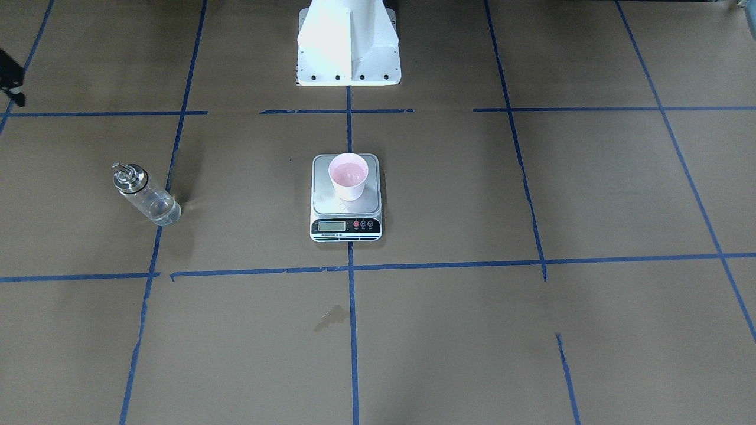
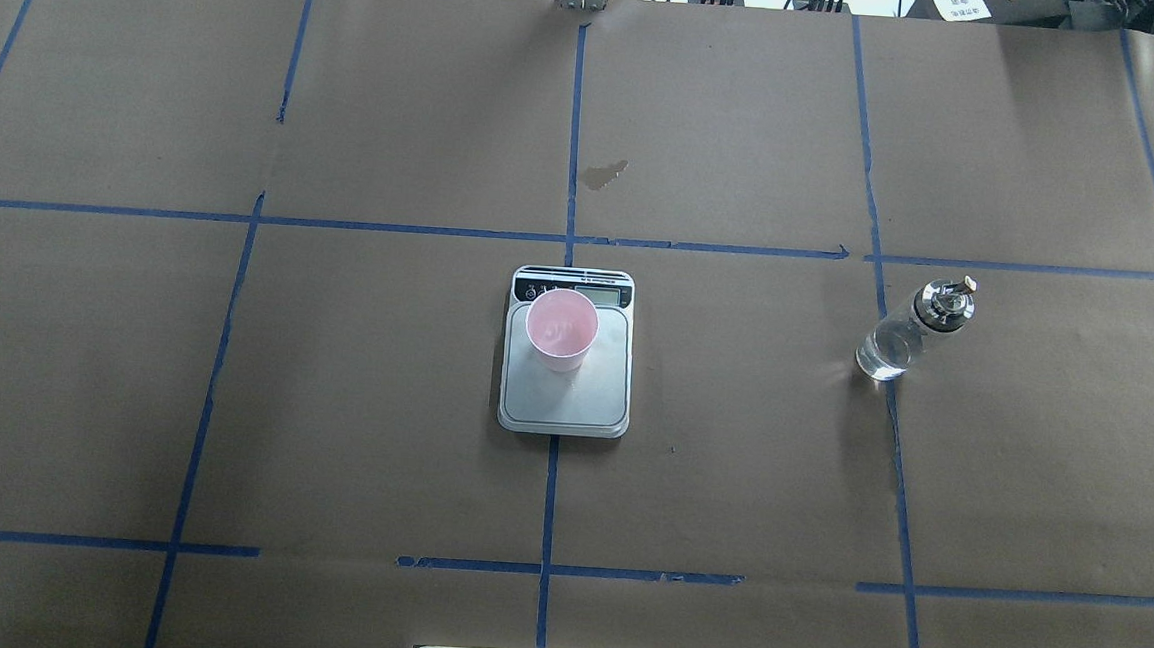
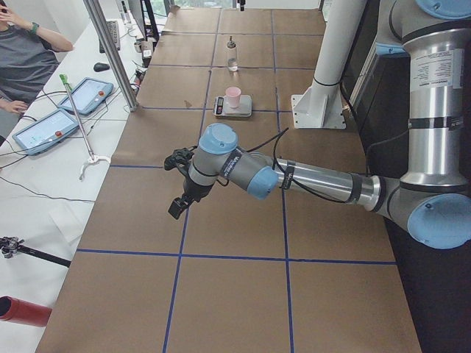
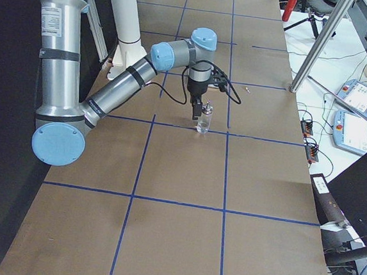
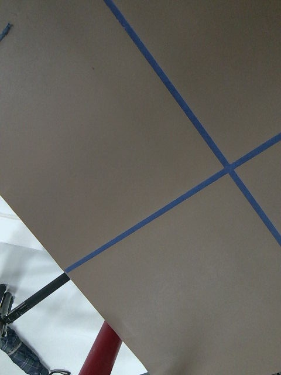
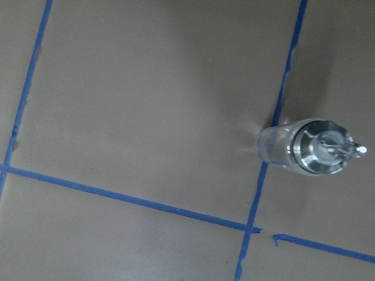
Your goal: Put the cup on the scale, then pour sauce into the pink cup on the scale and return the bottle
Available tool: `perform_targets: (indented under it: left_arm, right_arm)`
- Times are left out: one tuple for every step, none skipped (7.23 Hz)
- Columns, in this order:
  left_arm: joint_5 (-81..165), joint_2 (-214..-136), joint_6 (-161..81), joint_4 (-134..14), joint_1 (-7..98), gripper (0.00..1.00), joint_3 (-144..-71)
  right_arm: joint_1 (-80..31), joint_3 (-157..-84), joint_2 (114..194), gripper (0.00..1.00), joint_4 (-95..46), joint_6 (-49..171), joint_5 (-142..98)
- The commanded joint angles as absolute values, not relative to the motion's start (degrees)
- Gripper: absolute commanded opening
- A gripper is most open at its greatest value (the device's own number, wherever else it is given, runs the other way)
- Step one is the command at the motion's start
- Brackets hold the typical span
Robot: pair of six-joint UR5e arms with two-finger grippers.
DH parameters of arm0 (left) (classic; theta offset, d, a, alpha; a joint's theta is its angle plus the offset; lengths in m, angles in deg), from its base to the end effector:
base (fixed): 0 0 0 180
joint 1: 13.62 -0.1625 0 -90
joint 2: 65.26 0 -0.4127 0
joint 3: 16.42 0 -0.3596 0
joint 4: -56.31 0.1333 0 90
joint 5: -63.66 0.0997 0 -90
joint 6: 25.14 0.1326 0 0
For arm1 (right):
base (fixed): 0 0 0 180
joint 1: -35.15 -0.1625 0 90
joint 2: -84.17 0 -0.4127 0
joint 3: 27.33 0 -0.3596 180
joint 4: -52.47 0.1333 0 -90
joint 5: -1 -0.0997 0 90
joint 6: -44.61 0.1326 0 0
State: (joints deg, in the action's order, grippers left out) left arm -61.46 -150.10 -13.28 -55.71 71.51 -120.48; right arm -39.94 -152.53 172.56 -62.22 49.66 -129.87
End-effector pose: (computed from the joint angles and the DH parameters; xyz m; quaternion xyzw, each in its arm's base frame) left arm -0.0178 -0.4626 0.5597 0.2714 0.2748 0.2132 0.8974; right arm -0.0626 -0.4159 0.4367 0.0373 -0.3591 -0.1168 0.9252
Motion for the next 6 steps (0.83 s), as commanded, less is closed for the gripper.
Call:
perform_targets:
  left_arm:
    - [-67.52, -149.37, -12.84, -55.66, 71.98, 1.0, -116.02]
    - [-67.91, -149.37, -12.75, -55.49, 73.9, 1.0, -113.48]
    - [-68.0, -148.5, -12.75, -55.75, 75.57, 1.0, -111.54]
    - [-67.13, -147.1, -12.84, -55.66, 75.58, 1.0, -110.39]
    - [-67.21, -145.61, -12.75, -55.4, 75.5, 1.0, -110.63]
    - [-67.47, -145.94, -12.84, -54.35, 75.5, 1.0, -109.59]
  right_arm:
    - [-49.04, -143.88, 172.06, 1.0, -61.88, 35.32, -133.03]
    - [-48.96, -141.09, 171.88, 1.0, -59.27, 35.21, -131.38]
    - [-48.87, -137.84, 173.1, 1.0, -59.07, 35.12, -129.71]
    - [-49.05, -132.76, 172.85, 1.0, -58.98, 35.21, -128.82]
    - [-50.53, -125.49, 173.28, 1.0, -53.15, 34.86, -129.24]
    - [-50.89, -122.02, 175.9, 1.0, -43.35, 34.95, -129.34]
